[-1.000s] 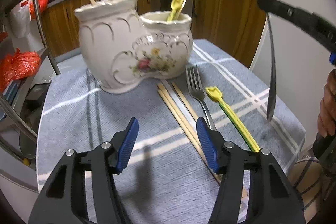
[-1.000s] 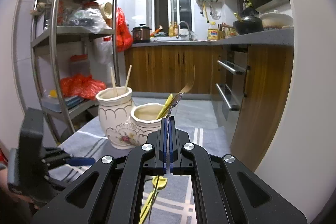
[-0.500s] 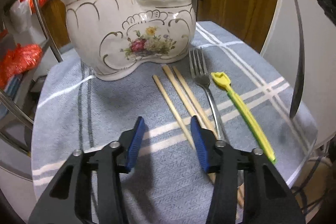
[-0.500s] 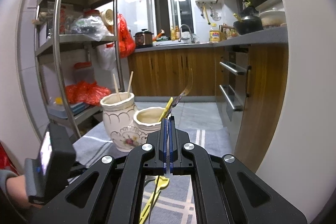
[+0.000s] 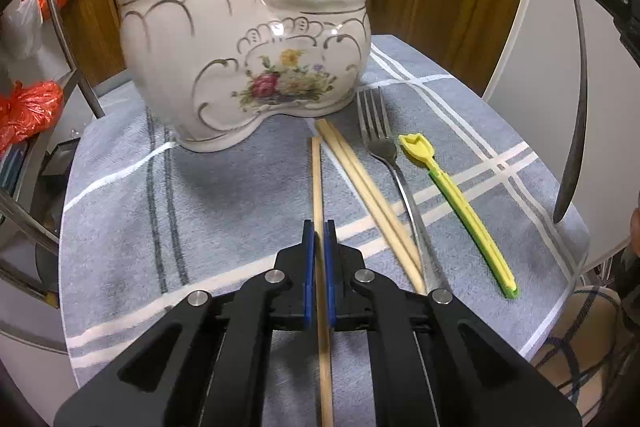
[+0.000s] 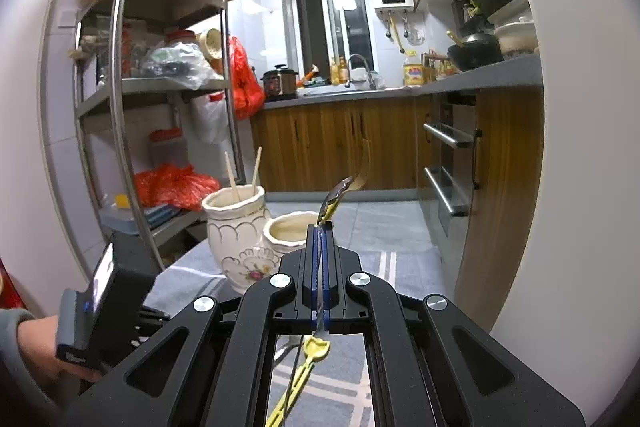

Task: Organize utensils
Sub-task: 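Carry the chopstick to the tall cup with left tool while right carries spoon over short cup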

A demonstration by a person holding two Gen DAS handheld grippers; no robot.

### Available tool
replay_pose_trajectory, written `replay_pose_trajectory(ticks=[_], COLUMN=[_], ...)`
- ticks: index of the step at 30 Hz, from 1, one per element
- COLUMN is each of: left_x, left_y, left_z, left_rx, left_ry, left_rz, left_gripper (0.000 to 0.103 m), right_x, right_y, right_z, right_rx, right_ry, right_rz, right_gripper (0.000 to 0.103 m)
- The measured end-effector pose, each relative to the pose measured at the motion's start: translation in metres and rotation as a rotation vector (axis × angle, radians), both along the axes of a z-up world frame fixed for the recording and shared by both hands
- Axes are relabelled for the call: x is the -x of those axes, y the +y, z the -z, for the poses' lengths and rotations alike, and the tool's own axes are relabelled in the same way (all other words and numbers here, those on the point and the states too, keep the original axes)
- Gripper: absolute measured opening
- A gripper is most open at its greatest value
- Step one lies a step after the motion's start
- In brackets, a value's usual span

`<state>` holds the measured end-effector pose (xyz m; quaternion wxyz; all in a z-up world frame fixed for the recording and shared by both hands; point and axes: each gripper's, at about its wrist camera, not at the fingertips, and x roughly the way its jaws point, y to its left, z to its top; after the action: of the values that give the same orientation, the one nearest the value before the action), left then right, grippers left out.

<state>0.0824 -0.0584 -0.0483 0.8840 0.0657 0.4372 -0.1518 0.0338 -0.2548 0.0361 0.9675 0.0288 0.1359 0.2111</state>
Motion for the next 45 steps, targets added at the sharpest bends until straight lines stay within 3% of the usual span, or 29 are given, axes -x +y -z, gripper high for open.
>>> replay_pose_trajectory(ticks=[7,10,15,22,31,37,45], left_x=[0.02,0.033,0.051,0.052,0.017,-0.015,-0.061], left_y=[0.014,0.024,0.037,0.061,0.077,0.086,0.077], left_z=[-0.025,-0.04,-0.063,-0.094,-0.127,-0.139,-0.153], left_rx=[0.034,0.1,0.144,0.245,0.32,0.383,0.402], left_ry=[-0.133,-0.249,-0.454,-0.605,-0.687,-0.693,-0.75], left_rz=[0.015,0.034,0.024,-0.003,-0.024,-0.038,-0.065], left_gripper=[0.004,0.004,0.004,0.004,0.004,0.004,0.004], right_x=[0.001,0.002,0.005,-0.004,-0.035,-0.063,-0.09], right_y=[0.0,0.004,0.015,0.031,0.046,0.046,0.043], right_z=[-0.002,-0.002,-0.008,-0.025,-0.054,-0.07,-0.066], right_rx=[-0.011,-0.009,0.005,0.009,-0.012,-0.066,-0.122], right_ry=[-0.011,-0.014,-0.03,-0.061,-0.135,-0.173,-0.195], right_rz=[0.002,-0.005,-0.021,-0.027,0.009,0.031,0.058], right_gripper=[0.002,0.002,0.002,0.002,0.002,0.002,0.002])
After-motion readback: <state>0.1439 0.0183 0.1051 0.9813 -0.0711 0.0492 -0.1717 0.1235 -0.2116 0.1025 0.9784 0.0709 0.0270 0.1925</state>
